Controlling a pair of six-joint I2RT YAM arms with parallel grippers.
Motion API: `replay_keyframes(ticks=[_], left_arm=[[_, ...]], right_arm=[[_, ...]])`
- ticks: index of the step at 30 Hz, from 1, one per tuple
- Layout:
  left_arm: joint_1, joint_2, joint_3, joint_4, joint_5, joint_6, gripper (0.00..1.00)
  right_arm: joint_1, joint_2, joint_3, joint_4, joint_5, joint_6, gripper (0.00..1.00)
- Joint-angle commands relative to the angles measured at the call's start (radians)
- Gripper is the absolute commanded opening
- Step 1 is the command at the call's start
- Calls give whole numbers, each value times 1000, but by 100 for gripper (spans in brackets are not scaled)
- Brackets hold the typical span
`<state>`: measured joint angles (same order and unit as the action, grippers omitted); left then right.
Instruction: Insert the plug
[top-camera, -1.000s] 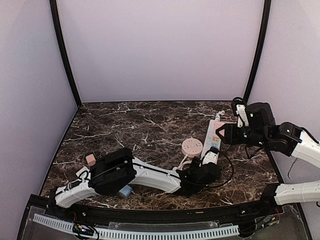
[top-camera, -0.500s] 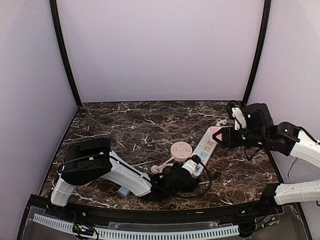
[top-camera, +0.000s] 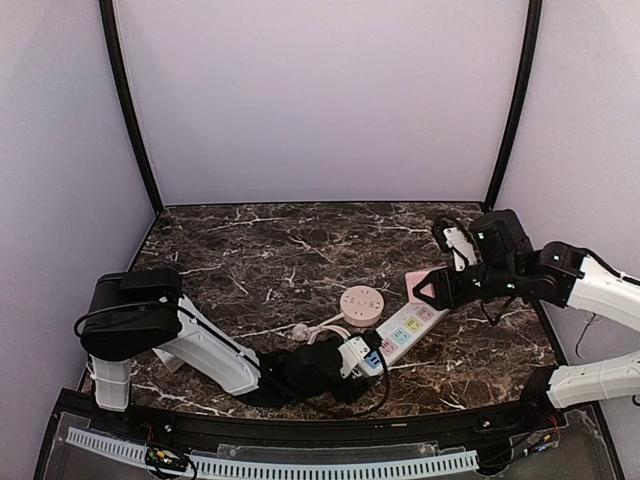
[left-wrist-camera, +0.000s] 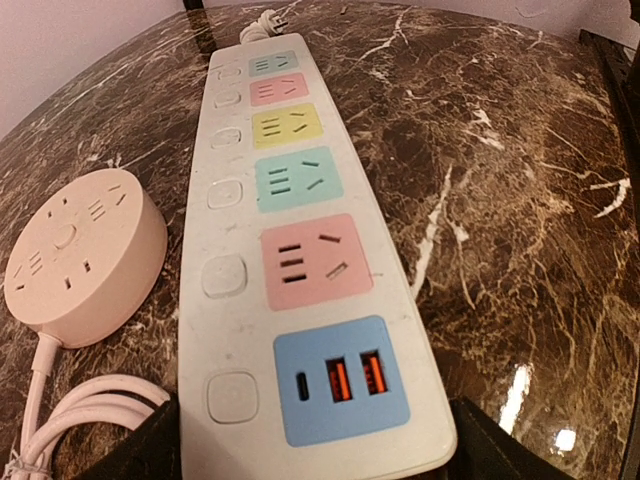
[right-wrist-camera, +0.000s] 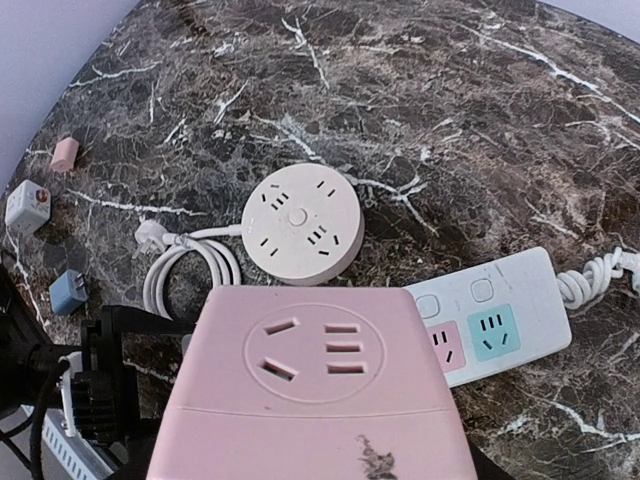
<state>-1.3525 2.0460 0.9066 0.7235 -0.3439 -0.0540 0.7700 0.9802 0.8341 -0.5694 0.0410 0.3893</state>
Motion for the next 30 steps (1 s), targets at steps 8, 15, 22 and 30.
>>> replay_keyframes(ticks=[8,15,22,30], left_arm=[[-14,-63,-107,7,145,132,83],[-13,-73,-139,44,173,128,97],[-14,-104,-141,34,206,113,99],[-13,-226,-147,-35,198,94,99]], right_arm=[[-3,154,64,-29,-129,-16,0],[-1,213,125,-180,-103,2,0],[2,246,198,-303,-100,13,0],[2,337,241,-396,-120,-24,0]])
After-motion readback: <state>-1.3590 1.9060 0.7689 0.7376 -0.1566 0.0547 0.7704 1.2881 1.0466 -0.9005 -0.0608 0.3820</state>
